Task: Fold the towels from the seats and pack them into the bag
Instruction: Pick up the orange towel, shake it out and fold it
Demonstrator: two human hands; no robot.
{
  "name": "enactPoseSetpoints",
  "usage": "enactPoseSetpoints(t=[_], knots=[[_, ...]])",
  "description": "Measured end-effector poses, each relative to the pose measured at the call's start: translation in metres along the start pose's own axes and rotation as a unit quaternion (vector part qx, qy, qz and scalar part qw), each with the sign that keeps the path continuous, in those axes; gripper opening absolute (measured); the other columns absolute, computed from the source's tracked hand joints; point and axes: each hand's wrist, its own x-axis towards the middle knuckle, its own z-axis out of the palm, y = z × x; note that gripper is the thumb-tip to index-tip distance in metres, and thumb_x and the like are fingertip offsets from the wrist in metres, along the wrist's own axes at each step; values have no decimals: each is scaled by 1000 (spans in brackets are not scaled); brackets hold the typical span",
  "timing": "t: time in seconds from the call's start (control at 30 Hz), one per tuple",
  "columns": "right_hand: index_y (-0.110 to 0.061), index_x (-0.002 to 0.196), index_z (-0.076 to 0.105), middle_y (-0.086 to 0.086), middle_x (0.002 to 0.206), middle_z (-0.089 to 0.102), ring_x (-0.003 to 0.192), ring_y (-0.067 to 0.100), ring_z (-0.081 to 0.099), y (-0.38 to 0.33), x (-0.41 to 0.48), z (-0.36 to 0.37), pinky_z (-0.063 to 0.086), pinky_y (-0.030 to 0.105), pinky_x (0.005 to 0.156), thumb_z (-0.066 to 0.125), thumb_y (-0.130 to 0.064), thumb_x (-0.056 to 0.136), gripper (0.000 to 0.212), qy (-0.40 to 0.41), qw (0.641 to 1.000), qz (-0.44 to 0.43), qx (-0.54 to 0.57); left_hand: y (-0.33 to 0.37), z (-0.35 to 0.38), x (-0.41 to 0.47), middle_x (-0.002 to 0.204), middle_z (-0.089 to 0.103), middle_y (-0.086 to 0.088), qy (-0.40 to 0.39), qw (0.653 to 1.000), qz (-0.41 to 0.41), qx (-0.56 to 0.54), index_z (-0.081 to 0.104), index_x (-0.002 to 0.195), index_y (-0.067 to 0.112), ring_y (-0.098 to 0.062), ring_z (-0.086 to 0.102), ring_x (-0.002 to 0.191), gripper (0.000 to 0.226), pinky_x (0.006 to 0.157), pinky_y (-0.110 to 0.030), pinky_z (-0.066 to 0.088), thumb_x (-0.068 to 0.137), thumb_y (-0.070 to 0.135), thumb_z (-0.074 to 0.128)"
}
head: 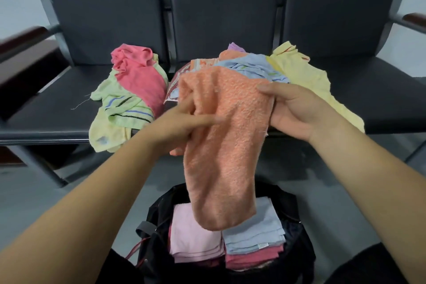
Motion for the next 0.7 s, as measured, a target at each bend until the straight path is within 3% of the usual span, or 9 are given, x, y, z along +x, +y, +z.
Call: enactPoseSetpoints(t=[0.07, 0.13, 0.2, 0.27, 0.33, 0.4, 0.5, 0.6, 0.7], knots=[[0, 133, 61, 16, 135, 65, 121, 27, 65, -3, 2, -4, 55, 42, 100, 60, -6, 94, 40, 35, 999, -11, 4, -8, 1, -1, 124, 71, -4, -11, 998, -31, 58, 62, 126, 21, -23, 67, 115, 57, 98, -42, 55, 73, 12, 81], [3, 132, 62, 17, 134, 65, 121, 28, 65, -4, 1, -7, 56, 40, 99, 64, -5, 92, 40, 62, 998, -3, -16, -10, 6, -3, 103, 76, -8, 13, 998, -42, 52, 71, 105, 9, -25, 72, 97, 33, 88, -36, 59, 72, 9, 73], [3, 129, 64, 17, 130, 68, 114, 26, 69, -9, -2, -7, 60, 37, 90, 68, -5, 88, 42, 86, 996, 10, -25, -6, 11, -3, 86, 75, -6, 49, 998, -42, -13, 72, 91, 7, -20, 70, 80, 16, 74, -30, 59, 77, 5, 65], [1, 128, 65, 12, 122, 72, 106, 22, 72, -16, -6, -9, 61, 35, 84, 70, -8, 85, 44, 88, 996, 6, 9, 1, 14, -4, 88, 74, -6, 72, 990, -56, -104, 69, 103, 6, -19, 68, 81, 21, 76, -32, 56, 86, 6, 56], [-5, 130, 64, 7, 115, 72, 104, 20, 69, -21, -10, -14, 58, 36, 93, 69, -20, 89, 44, 64, 997, -7, 51, 7, 14, -5, 93, 74, -8, 66, 978, -68, -187, 66, 113, 6, -20, 70, 83, 32, 81, -36, 54, 84, 14, 56], [-10, 136, 62, 8, 122, 69, 112, 22, 66, -21, -16, -15, 54, 38, 100, 65, -35, 91, 51, 22, 999, 19, 32, 12, 13, -6, 94, 74, -9, 41, 969, -54, -236, 67, 110, 7, -21, 71, 82, 37, 82, -37, 54, 78, 22, 58], [-8, 129, 66, 13, 128, 69, 116, 25, 67, -10, -18, -12, 56, 37, 96, 61, -19, 92, 39, -58, 996, 47, -56, 14, 13, -7, 95, 74, -8, 6, 965, -21, -261, 74, 101, 8, -21, 72, 83, 28, 78, -34, 59, 80, 22, 61], [-3, 121, 67, 14, 114, 74, 101, 23, 73, -7, -16, -10, 60, 35, 86, 62, -5, 85, 36, -43, 997, 26, -53, 7, 2, -3, 104, 75, -6, 39, 996, 14, -80, 72, 108, 14, -20, 73, 92, 25, 81, -34, 60, 84, 8, 67], [0, 125, 65, 15, 121, 72, 106, 24, 71, -9, -12, -12, 59, 35, 91, 66, -6, 81, 44, 3, 999, 4, -37, 5, -10, -1, 95, 76, -4, 46, 995, 9, 83, 72, 100, 11, -17, 72, 84, 11, 76, -30, 59, 90, 9, 67]])
